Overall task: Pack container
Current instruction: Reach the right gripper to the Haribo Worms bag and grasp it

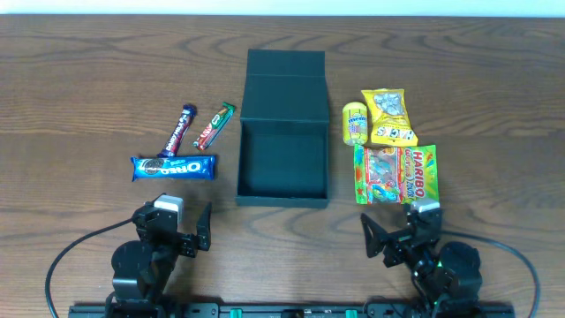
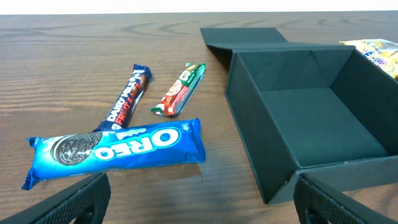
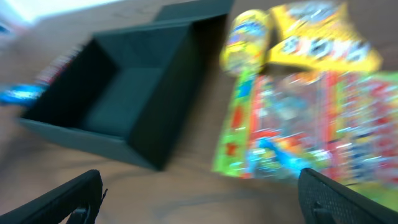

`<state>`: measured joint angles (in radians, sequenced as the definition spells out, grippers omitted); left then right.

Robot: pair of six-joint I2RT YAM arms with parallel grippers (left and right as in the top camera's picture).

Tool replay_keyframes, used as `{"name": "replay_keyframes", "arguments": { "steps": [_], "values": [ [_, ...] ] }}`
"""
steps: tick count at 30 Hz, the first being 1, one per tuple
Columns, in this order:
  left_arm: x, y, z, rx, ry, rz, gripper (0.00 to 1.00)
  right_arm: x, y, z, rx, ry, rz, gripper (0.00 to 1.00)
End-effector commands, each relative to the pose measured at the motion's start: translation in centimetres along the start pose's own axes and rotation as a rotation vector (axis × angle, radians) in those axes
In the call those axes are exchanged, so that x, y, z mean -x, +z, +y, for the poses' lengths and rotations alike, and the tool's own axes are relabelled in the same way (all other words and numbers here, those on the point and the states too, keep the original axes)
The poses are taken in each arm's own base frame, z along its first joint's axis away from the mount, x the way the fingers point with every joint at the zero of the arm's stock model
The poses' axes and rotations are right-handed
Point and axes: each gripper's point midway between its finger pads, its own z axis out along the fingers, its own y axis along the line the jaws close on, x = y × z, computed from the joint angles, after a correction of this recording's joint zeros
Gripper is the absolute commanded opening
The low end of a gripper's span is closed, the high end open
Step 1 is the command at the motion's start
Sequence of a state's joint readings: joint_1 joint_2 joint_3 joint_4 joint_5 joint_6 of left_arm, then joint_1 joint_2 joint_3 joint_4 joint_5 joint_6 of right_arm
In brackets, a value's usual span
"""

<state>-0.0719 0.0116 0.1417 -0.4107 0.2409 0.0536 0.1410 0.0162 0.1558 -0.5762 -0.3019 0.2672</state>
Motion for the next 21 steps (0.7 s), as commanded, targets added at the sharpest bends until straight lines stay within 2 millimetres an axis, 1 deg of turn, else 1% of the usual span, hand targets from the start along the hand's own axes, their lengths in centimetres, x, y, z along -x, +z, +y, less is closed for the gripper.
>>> {"name": "replay_keyframes", "arguments": {
  "steps": [1,3,5,9,11,13,15,18,20,21],
  "values": [
    [-0.8,0.3,-0.1,-0.013,0.009,0.013,0.95,-0.4,-0.2,2.6,0.143,0.294,0.045,0.99],
    [-0.8,0.3,-0.1,-0.013,0.009,0.014,0.95,-0.5,-0.3,2.8,0.154,0.359,0.057,0.99],
    [-0.8,0.3,-0.1,-0.013,0.009,0.013,0.95,0.3,-0.3,3.2,0.178,0.328,0.029,0.99],
    [-0.8,0.3,-0.1,-0.013,0.009,0.013,0.95,2.6,-0.5,4.1,0.226,0.256,-0.060,0.99],
    [-0.8,0.3,-0.1,-0.013,0.009,0.014,0.95,4.1,-0.5,3.9,0.208,0.228,-0.111,0.99],
    [-0.8,0.3,-0.1,-0.013,0.009,0.014,0.95,5.0,-0.3,2.9,0.139,0.208,-0.129,0.99],
    [-0.8,0.3,-0.1,-0.013,0.009,0.014,0.95,5.8,0.1,1.0,0.004,0.187,-0.097,0.99],
    [-0.8,0.3,-0.1,-0.013,0.009,0.014,0.95,6.0,0.9,-1.5,-0.180,0.214,0.011,0.95],
    [-0.8,0.3,-0.1,-0.013,0.009,0.013,0.95,6.0,1.6,-3.4,-0.311,0.227,0.108,0.95],
    [-0.8,0.3,-0.1,-0.013,0.009,0.014,0.95,6.0,2.0,-4.0,-0.351,0.216,0.152,0.95]
  ]
}}
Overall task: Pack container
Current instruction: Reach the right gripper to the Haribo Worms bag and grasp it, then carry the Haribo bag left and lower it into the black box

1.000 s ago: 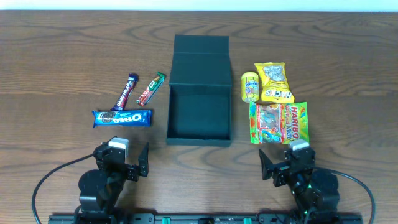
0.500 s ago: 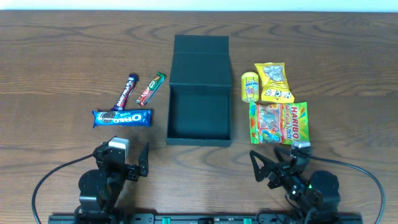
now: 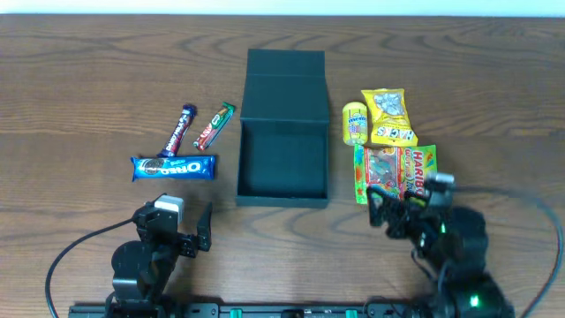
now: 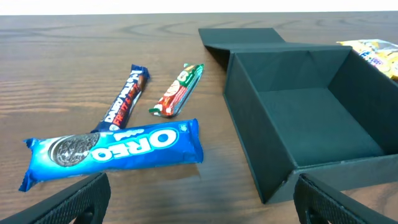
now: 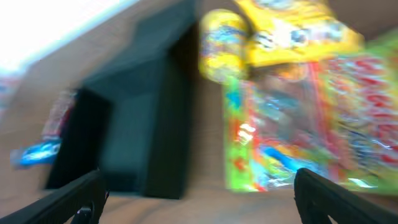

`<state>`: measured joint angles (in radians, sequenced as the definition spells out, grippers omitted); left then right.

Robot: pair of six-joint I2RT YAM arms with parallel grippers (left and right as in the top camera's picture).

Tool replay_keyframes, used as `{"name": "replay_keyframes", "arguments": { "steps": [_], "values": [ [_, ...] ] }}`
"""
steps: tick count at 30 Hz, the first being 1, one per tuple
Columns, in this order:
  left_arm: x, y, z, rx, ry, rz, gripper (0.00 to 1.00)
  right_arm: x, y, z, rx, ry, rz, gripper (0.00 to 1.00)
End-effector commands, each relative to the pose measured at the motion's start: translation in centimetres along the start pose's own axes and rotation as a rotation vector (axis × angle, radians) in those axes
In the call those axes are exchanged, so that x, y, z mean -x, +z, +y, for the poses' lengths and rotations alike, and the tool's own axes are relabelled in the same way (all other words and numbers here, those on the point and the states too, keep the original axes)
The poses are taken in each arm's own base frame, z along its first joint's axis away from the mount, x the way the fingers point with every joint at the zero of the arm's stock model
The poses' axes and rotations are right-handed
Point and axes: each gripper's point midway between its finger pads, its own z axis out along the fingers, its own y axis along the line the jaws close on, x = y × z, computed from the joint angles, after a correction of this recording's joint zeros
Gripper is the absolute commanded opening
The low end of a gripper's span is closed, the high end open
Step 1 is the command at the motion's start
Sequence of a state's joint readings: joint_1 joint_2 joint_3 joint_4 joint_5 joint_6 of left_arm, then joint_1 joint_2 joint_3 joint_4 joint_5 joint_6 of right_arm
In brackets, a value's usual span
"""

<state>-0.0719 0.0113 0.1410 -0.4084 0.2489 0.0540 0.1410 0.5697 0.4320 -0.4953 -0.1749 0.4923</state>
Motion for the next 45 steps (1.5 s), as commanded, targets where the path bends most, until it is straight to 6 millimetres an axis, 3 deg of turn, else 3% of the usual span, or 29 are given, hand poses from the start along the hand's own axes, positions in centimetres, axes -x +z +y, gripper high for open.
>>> {"name": "replay_keyframes", "arguments": {
  "steps": [1,6,12,19,23,28,33,34,40,45],
  "values": [
    [-0.8,0.3,0.0,-0.005,0.008,0.015,0.95,2.2,1.3,-2.3,-0.211,-0.062,0.039,0.95],
    [-0.8,0.3,0.0,-0.005,0.008,0.015,0.95,2.2,5.6,-4.2,-0.360,-0.118,0.257,0.94],
    [-0.8,0.3,0.0,-0.005,0.008,0.015,0.95,-0.5,10.1,-7.1,-0.466,-0.116,0.442,0.88],
    [-0.8,0.3,0.0,-0.005,0.008,0.015,0.95,-3.3,11.9,-9.7,-0.549,-0.125,0.537,0.86],
    [-0.8,0.3,0.0,-0.005,0.008,0.015,0.95,-4.4,12.6,-10.4,-0.556,-0.140,0.575,0.71],
    [-0.8,0.3,0.0,-0.005,0.008,0.016,0.95,-6.5,13.0,-11.6,-0.585,-0.138,0.650,0.43],
    [-0.8,0.3,0.0,-0.005,0.008,0.015,0.95,-7.4,12.8,-12.1,-0.599,-0.136,0.688,0.05],
    [-0.8,0.3,0.0,-0.005,0.008,0.015,0.95,-7.5,12.6,-12.0,-0.598,-0.133,0.694,0.01],
    [-0.8,0.3,0.0,-0.005,0.008,0.015,0.95,-7.2,10.6,-10.8,-0.581,-0.113,0.734,0.01],
    [-0.8,0.3,0.0,-0.005,0.008,0.015,0.95,-2.8,7.8,-6.9,-0.516,-0.110,0.620,0.01]
  ]
}}
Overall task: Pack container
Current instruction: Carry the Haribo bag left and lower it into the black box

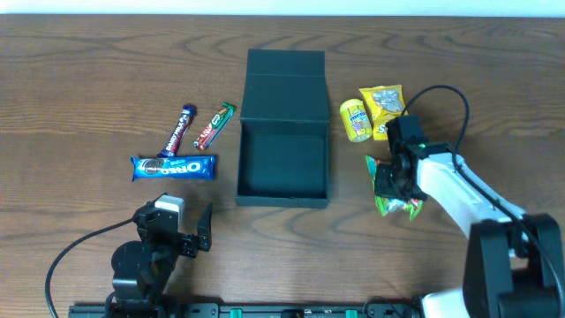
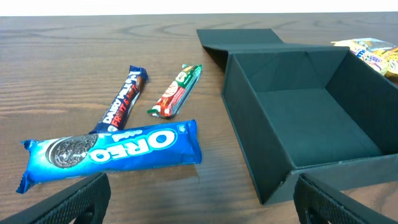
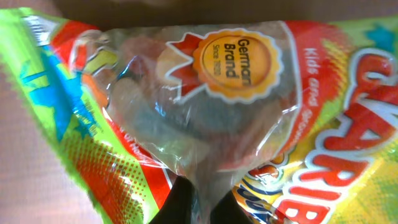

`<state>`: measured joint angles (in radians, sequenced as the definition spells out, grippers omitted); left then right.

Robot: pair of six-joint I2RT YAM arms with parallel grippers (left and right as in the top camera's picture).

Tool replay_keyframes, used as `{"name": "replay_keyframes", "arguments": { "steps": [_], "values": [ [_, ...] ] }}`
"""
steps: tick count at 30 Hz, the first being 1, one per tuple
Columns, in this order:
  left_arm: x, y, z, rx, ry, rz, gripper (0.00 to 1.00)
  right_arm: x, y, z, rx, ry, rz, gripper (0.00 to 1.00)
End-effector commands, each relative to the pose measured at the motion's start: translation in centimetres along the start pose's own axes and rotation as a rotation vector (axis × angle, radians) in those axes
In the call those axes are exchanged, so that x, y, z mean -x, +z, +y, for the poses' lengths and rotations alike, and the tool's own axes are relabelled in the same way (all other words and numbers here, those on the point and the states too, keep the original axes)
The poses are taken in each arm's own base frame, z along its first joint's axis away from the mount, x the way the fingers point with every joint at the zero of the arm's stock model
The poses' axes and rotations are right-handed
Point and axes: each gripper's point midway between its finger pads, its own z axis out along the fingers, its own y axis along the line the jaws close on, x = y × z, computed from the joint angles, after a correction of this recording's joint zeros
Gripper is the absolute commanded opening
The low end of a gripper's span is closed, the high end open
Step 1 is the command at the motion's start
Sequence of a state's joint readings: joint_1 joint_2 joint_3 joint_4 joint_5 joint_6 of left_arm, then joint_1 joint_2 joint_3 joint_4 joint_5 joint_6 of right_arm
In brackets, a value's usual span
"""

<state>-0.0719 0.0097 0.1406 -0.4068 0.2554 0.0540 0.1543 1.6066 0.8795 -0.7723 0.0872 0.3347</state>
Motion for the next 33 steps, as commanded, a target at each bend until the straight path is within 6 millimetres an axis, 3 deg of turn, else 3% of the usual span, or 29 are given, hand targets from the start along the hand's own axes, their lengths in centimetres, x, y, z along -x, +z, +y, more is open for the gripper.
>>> {"name": "replay_keyframes", "arguments": {
  "steps": [1,2,3,5,8,10,15,20,24,25,26,27,30,33],
  "values": [
    [-0.9,0.3,0.1,0.002,0.007,0.018,0.95,1.3,-4.7,1.5,0.083,0.017,-0.128,0.01],
    [-0.9,0.3,0.1,0.002,0.008,0.018,0.95,1.5,-6.0,2.0,0.110,0.018,-0.160,0.01],
    [-0.9,0.3,0.1,0.002,0.008,0.018,0.95,1.7,-8.8,3.5,0.175,0.027,-0.232,0.01],
    [-0.9,0.3,0.1,0.002,0.007,0.018,0.95,1.7,-12.4,5.8,0.266,0.033,-0.324,0.01],
    [-0.9,0.3,0.1,0.002,0.008,0.018,0.95,0.7,-15.6,9.6,0.384,0.014,-0.394,0.01],
    [-0.9,0.3,0.1,0.002,0.007,0.018,0.95,-0.1,-16.6,12.6,0.455,-0.008,-0.407,0.01],
    [-0.9,0.3,0.1,0.002,0.007,0.018,0.95,-1.6,-16.4,19.1,0.555,-0.020,-0.403,0.01],
    [-0.9,0.3,0.1,0.002,0.007,0.018,0.95,-2.5,-13.5,25.1,0.603,-0.032,-0.362,0.01],
    [-0.9,0.3,0.1,0.002,0.007,0.018,0.95,-2.3,-10.8,25.3,0.526,-0.023,-0.345,0.02],
    [-0.9,0.3,0.1,0.002,0.008,0.018,0.95,-2.2,-10.4,25.3,0.513,-0.023,-0.346,0.17],
    [-0.9,0.3,0.1,0.002,0.008,0.018,0.95,-2.1,-10.4,25.3,0.511,-0.032,-0.351,0.52],
    [-0.9,0.3,0.1,0.002,0.008,0.018,0.95,-2.0,-10.5,25.5,0.516,-0.046,-0.360,0.67],
    [-0.9,0.3,0.1,0.002,0.008,0.018,0.95,-1.2,-12.1,25.8,0.523,-0.111,-0.421,0.79],
    [-0.9,0.3,0.1,0.002,0.007,0.018,0.95,-0.4,-14.2,26.4,0.546,-0.151,-0.469,0.81]
  ]
}}
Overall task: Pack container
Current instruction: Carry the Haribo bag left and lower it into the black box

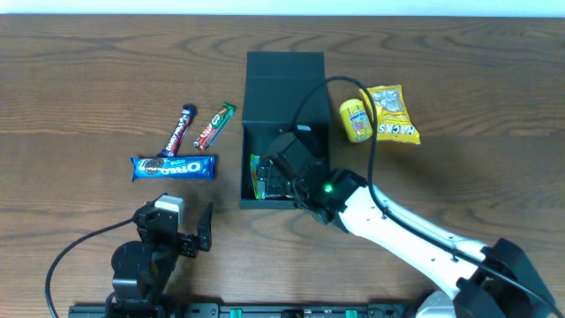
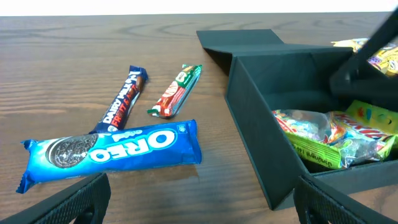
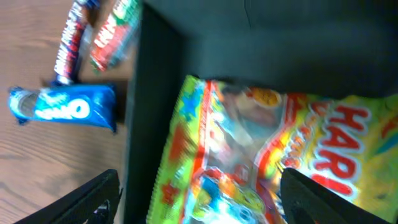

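Observation:
The open black box (image 1: pixel 282 141) stands mid-table with its lid flap behind it. A Haribo gummy bag (image 1: pixel 267 179) lies inside, at the front left of the box; the left wrist view shows the bag (image 2: pixel 329 134) behind the box wall (image 2: pixel 255 130). My right gripper (image 1: pixel 287 172) hovers over the box, open, and in its own view the bag (image 3: pixel 280 149) fills the space under the spread gripper (image 3: pixel 199 199). My left gripper (image 1: pixel 177 219) rests open near the front edge, left gripper (image 2: pixel 199 199) holding nothing.
Left of the box lie an Oreo pack (image 1: pixel 174 166), a dark blue chocolate bar (image 1: pixel 178 130) and a red-green bar (image 1: pixel 214 125). Right of the box lie a yellow candy tube (image 1: pixel 354 120) and a yellow Hacks bag (image 1: pixel 389 115).
The right gripper was shut on the Haribo bag to the right of the box. Now the bag lies inside the box and the gripper is open above it. The left arm is unchanged.
Both grippers sat open at the front edge, the Haribo bag flat on the table right of the box. The right gripper then stood closer to the bag, then was shut on it. Now the bag is in the box, released.

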`<state>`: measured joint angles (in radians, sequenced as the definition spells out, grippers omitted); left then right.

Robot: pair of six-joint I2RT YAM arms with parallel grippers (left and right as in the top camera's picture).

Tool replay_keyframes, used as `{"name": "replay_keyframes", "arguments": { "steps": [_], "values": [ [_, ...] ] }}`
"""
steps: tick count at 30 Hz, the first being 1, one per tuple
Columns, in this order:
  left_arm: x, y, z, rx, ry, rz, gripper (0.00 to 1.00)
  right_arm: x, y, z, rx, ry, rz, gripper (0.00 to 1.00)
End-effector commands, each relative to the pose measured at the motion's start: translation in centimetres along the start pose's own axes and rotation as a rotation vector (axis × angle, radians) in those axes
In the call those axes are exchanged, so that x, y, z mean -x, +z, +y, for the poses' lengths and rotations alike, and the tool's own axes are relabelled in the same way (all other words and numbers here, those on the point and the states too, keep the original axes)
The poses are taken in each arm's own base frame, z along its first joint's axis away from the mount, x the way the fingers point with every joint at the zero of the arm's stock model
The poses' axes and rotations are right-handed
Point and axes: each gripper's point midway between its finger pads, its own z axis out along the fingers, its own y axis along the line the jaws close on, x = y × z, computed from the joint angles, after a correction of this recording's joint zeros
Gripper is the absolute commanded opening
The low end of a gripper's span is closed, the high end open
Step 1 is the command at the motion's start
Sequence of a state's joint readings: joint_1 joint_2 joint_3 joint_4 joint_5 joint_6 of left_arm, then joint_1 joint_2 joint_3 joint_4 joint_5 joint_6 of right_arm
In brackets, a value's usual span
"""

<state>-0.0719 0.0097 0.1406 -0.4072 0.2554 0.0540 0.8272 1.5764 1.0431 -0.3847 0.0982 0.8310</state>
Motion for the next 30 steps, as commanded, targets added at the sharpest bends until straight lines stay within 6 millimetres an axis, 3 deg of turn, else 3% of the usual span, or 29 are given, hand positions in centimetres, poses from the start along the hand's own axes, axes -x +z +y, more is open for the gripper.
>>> {"name": "replay_keyframes", "arguments": {
  "steps": [1,2,4,7,13,23,30],
  "values": [
    [-0.9,0.3,0.1,0.002,0.008,0.017,0.95,2.5,-1.9,1.8,0.032,-0.077,-0.079,0.75],
    [-0.9,0.3,0.1,0.002,0.008,0.017,0.95,2.6,-2.0,1.9,0.028,-0.091,-0.076,0.51],
    [-0.9,0.3,0.1,0.002,0.008,0.017,0.95,2.1,-1.9,1.1,-0.005,-0.094,-0.054,0.21],
    [-0.9,0.3,0.1,0.002,0.008,0.017,0.95,0.7,-1.2,-0.5,-0.071,-0.104,0.000,0.01],
    [-0.9,0.3,0.1,0.002,0.008,0.017,0.95,-2.5,1.1,-2.5,-0.141,-0.118,0.141,0.01],
    [-0.9,0.3,0.1,0.002,0.008,0.017,0.95,-5.8,4.8,-5.2,-0.240,-0.142,0.264,0.01],
    [-0.9,0.3,0.1,0.002,0.008,0.017,0.95,-6.3,5.9,-6.6,-0.276,-0.133,0.297,0.01]
  ]
}}
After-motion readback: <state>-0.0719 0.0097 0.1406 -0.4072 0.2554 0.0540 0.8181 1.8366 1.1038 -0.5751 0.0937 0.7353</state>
